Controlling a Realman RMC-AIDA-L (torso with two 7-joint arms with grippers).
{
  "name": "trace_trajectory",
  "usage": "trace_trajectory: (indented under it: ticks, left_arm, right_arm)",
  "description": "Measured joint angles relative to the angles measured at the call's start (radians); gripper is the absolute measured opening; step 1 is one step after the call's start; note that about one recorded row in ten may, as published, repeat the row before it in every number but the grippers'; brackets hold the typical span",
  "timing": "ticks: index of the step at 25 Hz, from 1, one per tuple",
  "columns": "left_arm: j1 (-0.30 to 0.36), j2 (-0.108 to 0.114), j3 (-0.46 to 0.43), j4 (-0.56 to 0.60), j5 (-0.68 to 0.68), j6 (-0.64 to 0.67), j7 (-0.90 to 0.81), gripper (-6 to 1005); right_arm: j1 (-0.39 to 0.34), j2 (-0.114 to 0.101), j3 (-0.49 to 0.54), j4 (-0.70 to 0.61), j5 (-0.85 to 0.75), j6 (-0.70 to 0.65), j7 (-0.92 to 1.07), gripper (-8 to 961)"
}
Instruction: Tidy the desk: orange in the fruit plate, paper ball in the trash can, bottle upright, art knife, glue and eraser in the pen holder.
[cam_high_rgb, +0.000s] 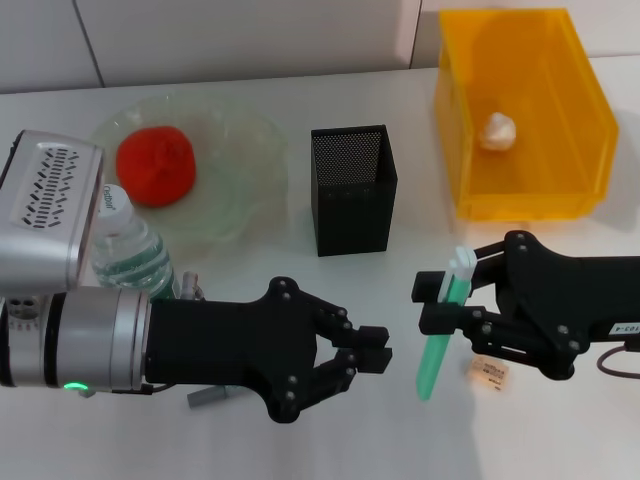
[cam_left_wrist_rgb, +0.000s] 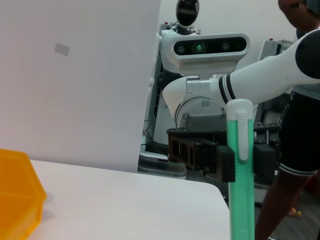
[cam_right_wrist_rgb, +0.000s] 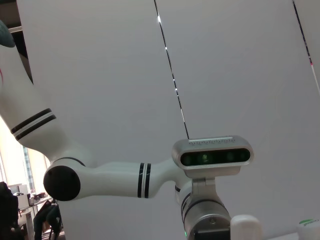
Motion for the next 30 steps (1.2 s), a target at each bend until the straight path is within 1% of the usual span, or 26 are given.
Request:
trace_trajectory:
  ticks: [3, 9, 11, 13, 14, 15, 16, 17, 18, 19, 20, 22, 23, 24, 25, 28, 29, 30]
  left_arm:
    - [-0.001, 0.000, 0.000, -0.006, 0.000, 0.001, 0.000, 158]
    - [-0.010, 0.000, -0.001, -0.032, -0.001, 0.003, 0.015, 108]
    - [-0.009, 0.000, -0.002, -0.038, -0.002, 0.003, 0.020, 184]
    - [-0.007, 0.000, -0.015, -0.052, -0.005, 0.004, 0.027, 261]
    - [-0.006, 0.000, -0.023, -0.059, -0.006, 0.006, 0.030, 299]
    - [-0.004, 0.000, -0.035, -0.070, -0.006, 0.010, 0.037, 350]
    - [0.001, 0.000, -0.065, -0.104, -0.009, 0.027, 0.073, 402]
    - [0.001, 0.000, -0.065, -0.104, -0.009, 0.027, 0.073, 453]
    - [0.002, -0.001, -0.090, -0.139, -0.016, 0.045, 0.122, 505]
    - [0.003, -0.002, -0.121, -0.195, -0.033, 0.072, 0.206, 556]
    - [0.003, -0.002, -0.121, -0.195, -0.033, 0.072, 0.206, 582]
    - [0.002, -0.002, -0.150, -0.284, -0.072, 0.102, 0.337, 634]
    - [0.002, -0.002, -0.150, -0.284, -0.072, 0.102, 0.337, 660]
    - [0.006, -0.001, -0.170, -0.385, -0.123, 0.127, 0.512, 687]
    - [0.006, -0.001, -0.170, -0.385, -0.123, 0.127, 0.512, 713]
    - [0.017, 0.000, -0.174, -0.450, -0.168, 0.140, 0.591, 791]
    - [0.018, 0.000, -0.175, -0.467, -0.175, 0.142, 0.596, 798]
    - [0.018, 0.000, -0.175, -0.467, -0.175, 0.142, 0.596, 805]
  right_arm:
    - [-0.001, 0.000, 0.006, 0.000, 0.004, 0.000, -0.010, 197]
    - [-0.003, 0.002, 0.025, -0.001, 0.014, -0.006, -0.028, 193]
    - [-0.004, 0.002, 0.035, -0.002, 0.016, -0.007, -0.028, 192]
    - [-0.009, 0.003, 0.067, -0.003, 0.030, -0.007, -0.033, 191]
    - [-0.017, 0.002, 0.102, -0.005, 0.057, -0.001, -0.054, 191]
    - [-0.017, 0.002, 0.102, -0.005, 0.057, -0.001, -0.054, 192]
    - [-0.025, 0.002, 0.128, -0.004, 0.104, 0.016, -0.088, 194]
    - [-0.025, 0.002, 0.128, -0.004, 0.104, 0.016, -0.088, 195]
    - [-0.027, 0.003, 0.134, -0.003, 0.132, 0.028, -0.100, 197]
    - [-0.026, 0.008, 0.135, 0.004, 0.189, 0.078, -0.124, 198]
    - [-0.026, 0.008, 0.135, 0.004, 0.189, 0.078, -0.124, 199]
    - [-0.017, 0.014, 0.128, 0.031, 0.244, 0.137, -0.185, 202]
    - [-0.008, 0.016, 0.124, 0.057, 0.271, 0.167, -0.227, 204]
    - [0.020, 0.017, 0.121, 0.121, 0.303, 0.215, -0.318, 205]
    - [0.020, 0.017, 0.121, 0.121, 0.303, 0.215, -0.318, 206]
    - [0.064, 0.019, 0.129, 0.205, 0.315, 0.289, -0.421, 211]
    - [0.088, 0.022, 0.129, 0.252, 0.322, 0.355, -0.477, 212]
    - [0.088, 0.022, 0.129, 0.252, 0.322, 0.355, -0.477, 213]
